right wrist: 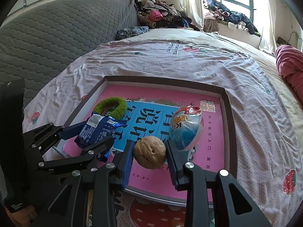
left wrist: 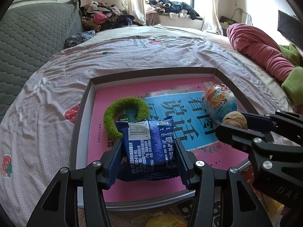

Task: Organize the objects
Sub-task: 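Lower the blue packet onto the book with the left tool while the right tool lowers the roll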

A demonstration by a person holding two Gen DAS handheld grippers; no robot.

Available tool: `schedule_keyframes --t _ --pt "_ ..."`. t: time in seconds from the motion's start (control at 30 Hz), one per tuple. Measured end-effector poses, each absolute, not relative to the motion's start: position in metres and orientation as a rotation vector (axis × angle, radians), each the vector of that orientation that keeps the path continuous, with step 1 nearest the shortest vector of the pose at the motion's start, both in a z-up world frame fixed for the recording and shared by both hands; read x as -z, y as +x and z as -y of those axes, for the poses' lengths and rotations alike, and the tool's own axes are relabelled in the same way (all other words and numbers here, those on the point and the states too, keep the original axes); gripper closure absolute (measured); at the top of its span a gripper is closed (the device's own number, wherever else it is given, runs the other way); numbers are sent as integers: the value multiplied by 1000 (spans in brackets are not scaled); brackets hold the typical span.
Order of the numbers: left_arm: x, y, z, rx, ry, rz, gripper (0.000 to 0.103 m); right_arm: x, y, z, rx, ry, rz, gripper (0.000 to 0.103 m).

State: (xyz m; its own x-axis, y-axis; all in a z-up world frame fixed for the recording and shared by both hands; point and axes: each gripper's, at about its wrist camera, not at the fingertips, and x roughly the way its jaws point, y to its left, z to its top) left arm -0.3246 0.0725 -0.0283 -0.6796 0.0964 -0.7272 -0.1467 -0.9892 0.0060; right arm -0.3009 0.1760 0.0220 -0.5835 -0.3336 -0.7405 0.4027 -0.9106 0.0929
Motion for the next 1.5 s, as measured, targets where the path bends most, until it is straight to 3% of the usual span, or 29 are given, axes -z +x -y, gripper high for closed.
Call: schedule_keyframes --t 1.5 --pt "39 -329 -72 -2756 -1241 -134 49 12 -315 -177 2456 1304 -159 69"
